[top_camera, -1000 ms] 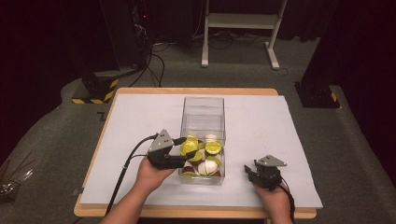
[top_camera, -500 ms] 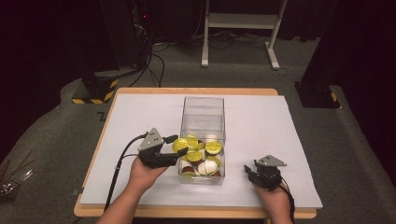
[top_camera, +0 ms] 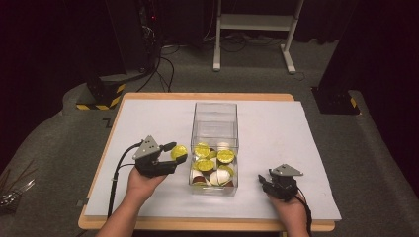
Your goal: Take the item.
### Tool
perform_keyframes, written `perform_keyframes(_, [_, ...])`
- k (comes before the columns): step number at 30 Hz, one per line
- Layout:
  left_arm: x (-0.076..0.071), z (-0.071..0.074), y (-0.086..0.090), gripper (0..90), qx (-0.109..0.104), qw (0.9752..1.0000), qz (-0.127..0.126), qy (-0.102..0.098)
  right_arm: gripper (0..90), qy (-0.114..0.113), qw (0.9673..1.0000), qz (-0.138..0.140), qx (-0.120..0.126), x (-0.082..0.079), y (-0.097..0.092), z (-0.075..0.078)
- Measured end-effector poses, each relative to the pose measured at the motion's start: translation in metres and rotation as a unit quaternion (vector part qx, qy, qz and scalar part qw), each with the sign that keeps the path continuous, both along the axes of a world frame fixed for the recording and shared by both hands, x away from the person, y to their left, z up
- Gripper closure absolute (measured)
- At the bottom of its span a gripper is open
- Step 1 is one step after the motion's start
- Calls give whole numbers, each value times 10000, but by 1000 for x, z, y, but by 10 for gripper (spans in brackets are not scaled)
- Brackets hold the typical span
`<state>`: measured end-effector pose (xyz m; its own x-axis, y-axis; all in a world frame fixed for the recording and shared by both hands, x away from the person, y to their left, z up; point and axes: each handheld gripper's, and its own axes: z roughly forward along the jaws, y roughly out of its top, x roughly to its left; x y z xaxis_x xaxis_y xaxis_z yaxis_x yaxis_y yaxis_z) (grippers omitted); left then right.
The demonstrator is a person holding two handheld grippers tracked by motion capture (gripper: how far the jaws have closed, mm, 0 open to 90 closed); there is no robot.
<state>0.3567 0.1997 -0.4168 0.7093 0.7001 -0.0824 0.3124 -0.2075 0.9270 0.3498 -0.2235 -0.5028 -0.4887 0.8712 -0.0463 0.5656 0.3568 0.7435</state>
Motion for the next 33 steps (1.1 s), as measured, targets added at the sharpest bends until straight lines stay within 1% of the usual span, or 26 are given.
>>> perform_keyframes(3, [0, -5, 6, 382, 40, 10000, 62, 32, 507, 0, 10000, 0, 2, 0, 0, 0])
perform_keyframes(7, [1, -14, 13, 382, 91, 9998, 118, 129, 507, 1, 10000, 0, 0, 0, 0, 0])
perform_keyframes(10, [1, -16, 15, 382, 127, 9997, 142, 144, 507, 0, 10000, 1, 0, 0, 0, 0])
perform_keyframes(13, [2, -21, 19, 382, 135, 9995, 204, 202, 507, -1, 10000, 0, -1, 0, 0, 0])
perform_keyframes(18, [4, -26, 23, 382, 233, 9990, 290, 230, 508, -1, 10000, 2, 2, 0, 0, 0])
perform_keyframes(19, [6, -28, 26, 382, 282, 9986, 376, 243, 508, 0, 10000, 4, 3, 0, 0, 0])
perform_keyframes(20, [6, -28, 26, 382, 282, 9986, 376, 243, 508, 0, 10000, 4, 3, 0, 0, 0])
perform_keyframes(23, [10, -34, 33, 382, 348, 9974, 546, 308, 508, 3, 10000, 15, 8, 0, 0, 0])
perform_keyframes(27, [14, -37, 39, 382, 377, 9966, 629, 365, 509, 6, 10000, 18, 11, 0, 0, 0])
perform_keyframes(31, [19, -41, 43, 382, 392, 9951, 804, 412, 509, 13, 10000, 29, 28, 1, -1, 0])
perform_keyframes(32, [19, -41, 43, 382, 392, 9951, 804, 412, 509, 18, 10000, 22, 28, 1, -1, 0])
perform_keyframes(33, [22, -43, 43, 382, 447, 9946, 840, 422, 509, 15, 10000, 23, 26, 1, -1, 0])
